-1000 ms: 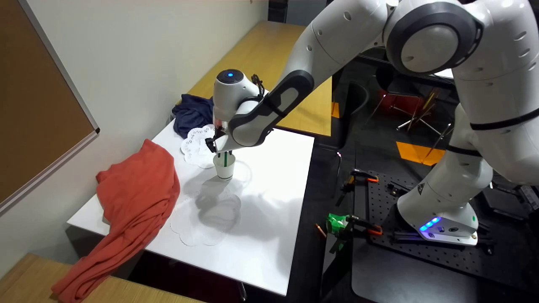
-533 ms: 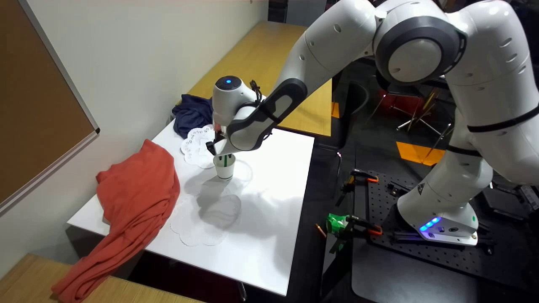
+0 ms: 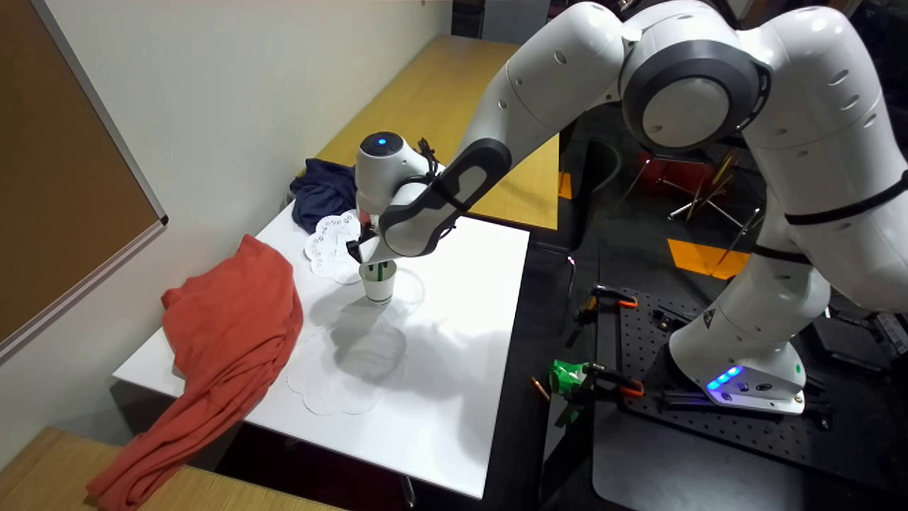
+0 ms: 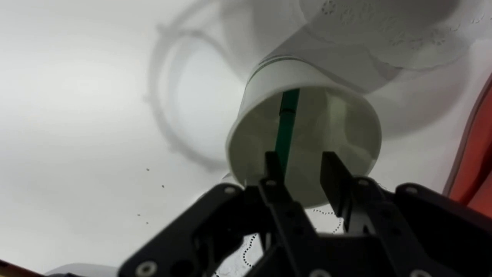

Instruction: Remove the pen out of the cup and put it on the table

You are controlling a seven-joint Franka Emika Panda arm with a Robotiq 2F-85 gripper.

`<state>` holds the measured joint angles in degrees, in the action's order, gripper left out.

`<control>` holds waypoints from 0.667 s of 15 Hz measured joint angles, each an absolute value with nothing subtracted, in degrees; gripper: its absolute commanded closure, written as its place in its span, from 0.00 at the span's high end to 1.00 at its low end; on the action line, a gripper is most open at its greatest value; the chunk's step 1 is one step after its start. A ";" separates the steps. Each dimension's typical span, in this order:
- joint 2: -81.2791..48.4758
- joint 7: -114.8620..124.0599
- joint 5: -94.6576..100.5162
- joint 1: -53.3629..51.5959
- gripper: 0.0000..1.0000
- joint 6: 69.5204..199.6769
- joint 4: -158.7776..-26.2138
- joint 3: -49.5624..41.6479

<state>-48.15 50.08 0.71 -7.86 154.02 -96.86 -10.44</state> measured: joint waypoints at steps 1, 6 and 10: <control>-48.37 50.09 0.69 -7.81 0.33 153.95 -96.66 -10.46; -49.39 50.09 0.59 -7.63 0.35 153.51 -95.83 -10.65; -50.27 50.09 0.58 -7.63 0.39 152.91 -95.06 -11.06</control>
<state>-50.27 50.09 0.58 -7.63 152.91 -95.06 -11.06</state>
